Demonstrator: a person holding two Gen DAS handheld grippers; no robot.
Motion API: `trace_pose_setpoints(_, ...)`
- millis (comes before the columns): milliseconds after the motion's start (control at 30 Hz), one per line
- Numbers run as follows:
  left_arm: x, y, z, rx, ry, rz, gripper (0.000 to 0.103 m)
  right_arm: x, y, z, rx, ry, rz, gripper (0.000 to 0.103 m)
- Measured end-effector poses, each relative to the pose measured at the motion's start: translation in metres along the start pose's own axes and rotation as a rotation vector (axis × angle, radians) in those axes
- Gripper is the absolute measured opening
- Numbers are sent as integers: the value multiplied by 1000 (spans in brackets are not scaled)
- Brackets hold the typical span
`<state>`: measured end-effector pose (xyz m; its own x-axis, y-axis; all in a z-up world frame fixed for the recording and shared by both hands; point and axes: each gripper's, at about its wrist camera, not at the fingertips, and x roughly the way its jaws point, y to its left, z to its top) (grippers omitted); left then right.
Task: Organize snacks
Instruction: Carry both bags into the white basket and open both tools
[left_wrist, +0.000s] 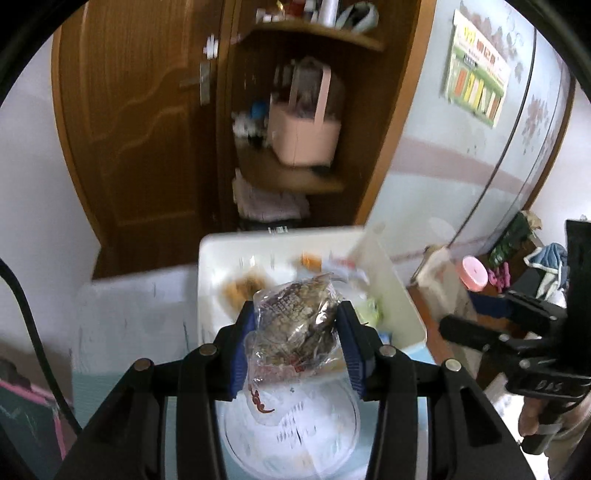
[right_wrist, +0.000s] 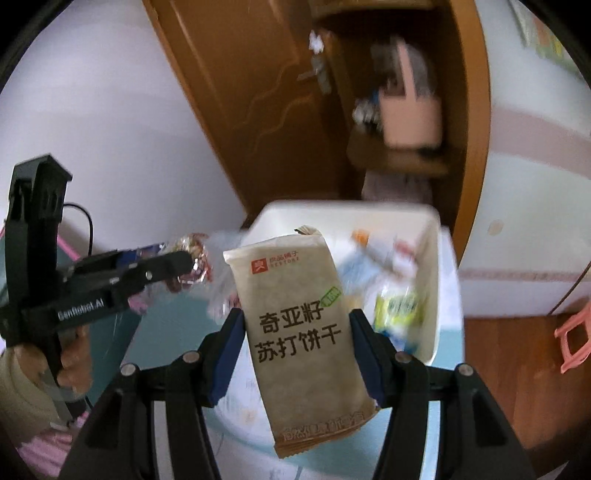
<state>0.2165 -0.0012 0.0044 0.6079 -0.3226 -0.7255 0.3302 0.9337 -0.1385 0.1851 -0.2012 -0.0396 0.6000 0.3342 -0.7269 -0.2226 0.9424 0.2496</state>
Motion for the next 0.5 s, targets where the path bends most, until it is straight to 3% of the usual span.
trace_pose_setpoints(100,-3,-1,31,11,-39,35,43,-15,1,31,10,-72,-17,58)
trace_pose_setpoints(233,11,0,57,10,-34,82,43,-22,4,69,28,-146,-60,58)
trace_pose_setpoints(433,58,11,71,-25,39,142,44,12,0,96,38,-133,-132,59)
trace_pose_setpoints(500,72,17,71,-37,63,151,59,31,-5,101,41,-104,-171,59)
